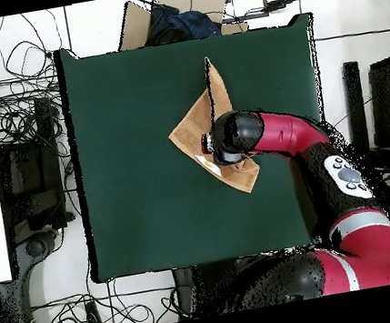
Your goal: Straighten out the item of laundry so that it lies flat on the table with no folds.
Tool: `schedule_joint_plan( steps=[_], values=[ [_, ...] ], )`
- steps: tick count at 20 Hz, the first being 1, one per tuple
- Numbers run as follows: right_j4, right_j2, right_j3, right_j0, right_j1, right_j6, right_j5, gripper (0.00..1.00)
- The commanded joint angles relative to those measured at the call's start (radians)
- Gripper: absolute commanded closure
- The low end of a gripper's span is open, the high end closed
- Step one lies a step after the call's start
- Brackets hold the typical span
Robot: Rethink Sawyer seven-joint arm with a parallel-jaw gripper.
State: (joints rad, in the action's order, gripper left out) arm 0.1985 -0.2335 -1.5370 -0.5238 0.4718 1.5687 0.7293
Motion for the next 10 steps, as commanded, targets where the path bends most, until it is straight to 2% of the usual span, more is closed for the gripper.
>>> schedule_joint_plan(
  steps=[1,7,10],
  values=[
    [-0.019,-0.087,-0.025,-0.044,0.027,-0.035,0.069,0.00],
    [-0.018,-0.075,0.005,-0.016,0.142,-0.035,0.200,0.00],
    [-0.022,-0.080,-0.002,-0.021,0.149,-0.030,0.210,0.00]
  ],
)
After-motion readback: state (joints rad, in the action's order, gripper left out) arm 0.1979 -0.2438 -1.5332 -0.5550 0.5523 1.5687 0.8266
